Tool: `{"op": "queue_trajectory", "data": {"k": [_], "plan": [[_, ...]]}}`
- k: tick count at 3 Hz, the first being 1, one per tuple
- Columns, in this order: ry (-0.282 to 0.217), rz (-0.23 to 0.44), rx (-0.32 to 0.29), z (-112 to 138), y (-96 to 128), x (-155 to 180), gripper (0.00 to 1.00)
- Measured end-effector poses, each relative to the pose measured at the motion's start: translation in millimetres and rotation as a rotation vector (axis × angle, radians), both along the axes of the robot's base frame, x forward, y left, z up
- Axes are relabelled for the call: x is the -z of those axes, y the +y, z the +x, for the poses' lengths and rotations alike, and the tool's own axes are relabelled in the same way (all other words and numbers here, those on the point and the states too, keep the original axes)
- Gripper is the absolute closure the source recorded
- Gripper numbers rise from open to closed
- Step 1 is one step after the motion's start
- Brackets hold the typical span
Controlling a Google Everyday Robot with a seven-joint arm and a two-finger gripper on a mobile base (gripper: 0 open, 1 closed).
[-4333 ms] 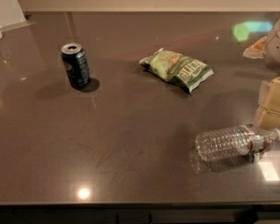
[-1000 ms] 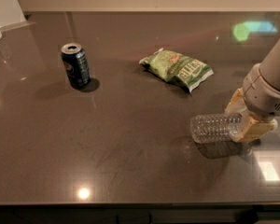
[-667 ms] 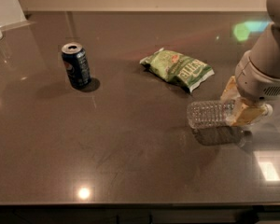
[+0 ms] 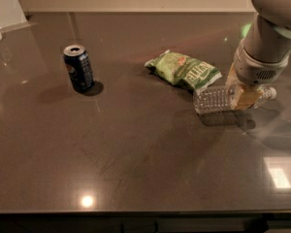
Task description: Move water bottle near green jalapeno chip bag
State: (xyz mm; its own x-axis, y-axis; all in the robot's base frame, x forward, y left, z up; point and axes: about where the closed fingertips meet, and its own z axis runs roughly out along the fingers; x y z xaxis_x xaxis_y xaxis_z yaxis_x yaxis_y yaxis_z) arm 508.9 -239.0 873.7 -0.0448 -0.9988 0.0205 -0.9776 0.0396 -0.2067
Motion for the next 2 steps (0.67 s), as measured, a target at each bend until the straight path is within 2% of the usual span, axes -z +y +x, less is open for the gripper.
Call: {"op": "queue_trajectory", "data": {"k": [1,2], "plan": [[-0.026,0.000,0.027,23.7,-6.7,2.0,1.00],[-0.043,0.014,0.044,39.6,-8.9,2.0,0.82]]}}
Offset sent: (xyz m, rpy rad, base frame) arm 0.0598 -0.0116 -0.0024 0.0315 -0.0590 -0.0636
